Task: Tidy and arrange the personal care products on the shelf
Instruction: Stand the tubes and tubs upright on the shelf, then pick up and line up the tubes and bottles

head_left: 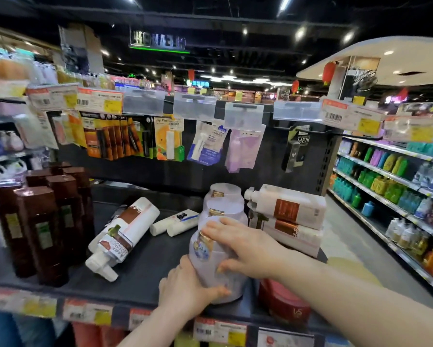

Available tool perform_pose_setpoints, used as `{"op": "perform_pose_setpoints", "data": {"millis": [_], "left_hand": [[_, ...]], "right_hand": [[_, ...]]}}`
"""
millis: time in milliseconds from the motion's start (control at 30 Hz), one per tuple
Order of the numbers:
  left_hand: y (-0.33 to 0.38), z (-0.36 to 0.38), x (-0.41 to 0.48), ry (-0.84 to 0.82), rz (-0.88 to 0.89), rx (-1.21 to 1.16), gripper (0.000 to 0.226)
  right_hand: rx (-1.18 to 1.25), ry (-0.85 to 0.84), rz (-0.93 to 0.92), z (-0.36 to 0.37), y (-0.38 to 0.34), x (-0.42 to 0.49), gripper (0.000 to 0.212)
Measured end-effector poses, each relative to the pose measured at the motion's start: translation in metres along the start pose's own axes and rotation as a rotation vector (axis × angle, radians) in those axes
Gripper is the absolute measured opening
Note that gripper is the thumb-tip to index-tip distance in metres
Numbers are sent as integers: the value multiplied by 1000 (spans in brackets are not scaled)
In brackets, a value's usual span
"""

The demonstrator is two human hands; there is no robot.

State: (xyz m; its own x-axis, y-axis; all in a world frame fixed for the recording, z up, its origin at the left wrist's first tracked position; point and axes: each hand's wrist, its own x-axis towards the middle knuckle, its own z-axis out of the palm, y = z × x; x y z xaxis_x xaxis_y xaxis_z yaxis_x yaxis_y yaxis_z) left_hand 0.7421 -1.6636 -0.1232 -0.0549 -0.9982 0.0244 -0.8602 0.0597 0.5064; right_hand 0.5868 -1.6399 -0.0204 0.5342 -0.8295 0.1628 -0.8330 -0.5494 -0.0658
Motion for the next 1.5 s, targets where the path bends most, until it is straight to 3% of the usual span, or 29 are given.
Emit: {"op": "perform_pose_setpoints", "data": {"millis": [367,533,733,833,967,1233,1500], "left_hand": [[6,-4,7,-11,-4,20,99],[6,-2,-3,-6,89,-23,106],[1,0,2,-112,117,-143,104],[-1,1,6,-161,132,-168,106],[-8,-2,11,-195,158,-235,100],[-15,1,14,-156,192,-319,96],[-15,3,16,-164,190,-361,119]], "right_hand": [[78,46,-13,3,14,10,79],[115,44,-56,-1,18,-1,81],[270,18,194,-10,33,-11,105],[284,-65,244,-10,33,-12,103],[276,-49,311,-9,26,-9,105],[329,-44,341,-5,22,-13,103],[363,-25,357,0,20,-16,101]]}}
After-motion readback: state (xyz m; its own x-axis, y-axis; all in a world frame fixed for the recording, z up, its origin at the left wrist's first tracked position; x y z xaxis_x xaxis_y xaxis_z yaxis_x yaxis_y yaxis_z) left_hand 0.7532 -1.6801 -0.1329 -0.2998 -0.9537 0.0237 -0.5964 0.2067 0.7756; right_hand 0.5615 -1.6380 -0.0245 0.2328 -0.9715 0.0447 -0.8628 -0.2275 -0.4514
